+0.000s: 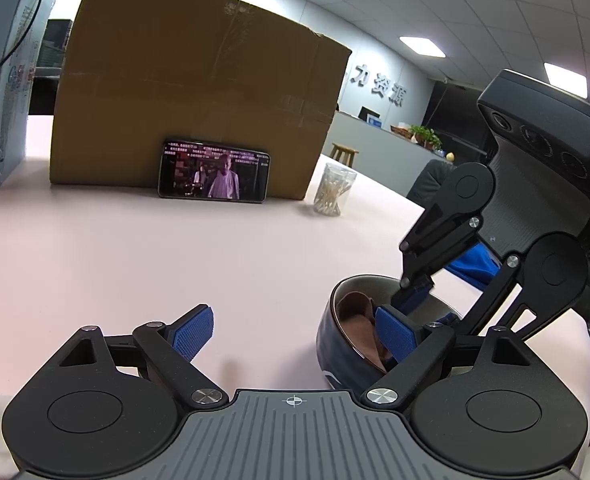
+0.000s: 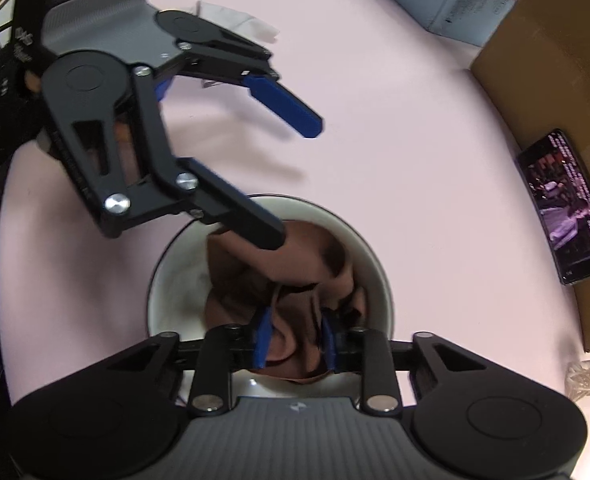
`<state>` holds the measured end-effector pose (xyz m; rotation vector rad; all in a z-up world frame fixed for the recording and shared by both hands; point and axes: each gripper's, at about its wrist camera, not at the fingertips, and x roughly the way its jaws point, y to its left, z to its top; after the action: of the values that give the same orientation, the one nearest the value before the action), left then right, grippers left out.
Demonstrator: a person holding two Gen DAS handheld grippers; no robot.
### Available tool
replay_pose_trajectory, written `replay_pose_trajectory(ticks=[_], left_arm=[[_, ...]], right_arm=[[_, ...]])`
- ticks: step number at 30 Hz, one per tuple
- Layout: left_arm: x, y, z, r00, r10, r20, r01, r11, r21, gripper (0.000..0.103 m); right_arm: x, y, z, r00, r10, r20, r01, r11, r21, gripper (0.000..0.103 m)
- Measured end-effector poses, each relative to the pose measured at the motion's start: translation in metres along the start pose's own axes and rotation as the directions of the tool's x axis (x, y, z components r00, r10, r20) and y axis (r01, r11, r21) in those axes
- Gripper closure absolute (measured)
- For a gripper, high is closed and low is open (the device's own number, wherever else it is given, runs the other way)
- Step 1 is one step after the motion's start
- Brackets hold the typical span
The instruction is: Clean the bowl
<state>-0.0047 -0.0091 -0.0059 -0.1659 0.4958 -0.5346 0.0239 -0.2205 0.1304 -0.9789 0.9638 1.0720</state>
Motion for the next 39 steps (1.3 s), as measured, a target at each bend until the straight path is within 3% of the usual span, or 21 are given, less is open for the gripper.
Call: replay_pose_trajectory(ticks=[7, 9, 12, 21, 24, 34, 39], left_arm=[[0.0, -0.001, 0.0, 1.0, 0.0, 0.002, 0.0, 1.0, 0.004, 0.013], [-0.001, 0.0, 0.0, 1.0, 0.0, 0.003, -0.001, 1.0, 0.003, 0.013], [-0.001, 0.001, 0.0, 1.0, 0.002, 0.003, -0.002, 1.0, 0.001, 0.013], [-0.001, 0.003, 0.0, 1.0, 0.007, 0.001, -0.007, 1.0, -0.002, 0.013], [-0.001, 0.004, -0.001, 1.0, 0.007, 0.002, -0.007, 1.0, -0.004, 0.013], [-0.002, 0.002, 0.0, 1.0, 0.006, 0.002, -0.006, 1.0, -0.002, 0.013], [-0.001, 0.002, 0.0, 1.0, 0.005, 0.002, -0.005, 1.0, -0.003, 0.013]], right_arm=[[0.011, 0.021, -0.01, 0.999, -0.008, 0.035, 0.009, 1.0, -0.015, 0.079], [0.048, -0.01, 0.024, 0.999, -0.02, 0.042, 0.021, 1.0, -0.012, 0.079], [0.061, -0.011, 0.03, 0.997, -0.064, 0.039, 0.064, 0.998, -0.005, 0.08], [0.071, -0.007, 0.038, 0.999, -0.053, 0.002, 0.053, 0.998, -0.019, 0.08], [0.061, -0.001, 0.033, 0.999, -0.046, 0.005, 0.046, 0.998, -0.04, 0.077], [0.056, 0.003, 0.038, 0.997, -0.071, 0.014, 0.072, 0.995, -0.073, 0.055], [0.065, -0.007, 0.038, 0.999, -0.049, -0.011, 0.048, 0.998, -0.034, 0.059]])
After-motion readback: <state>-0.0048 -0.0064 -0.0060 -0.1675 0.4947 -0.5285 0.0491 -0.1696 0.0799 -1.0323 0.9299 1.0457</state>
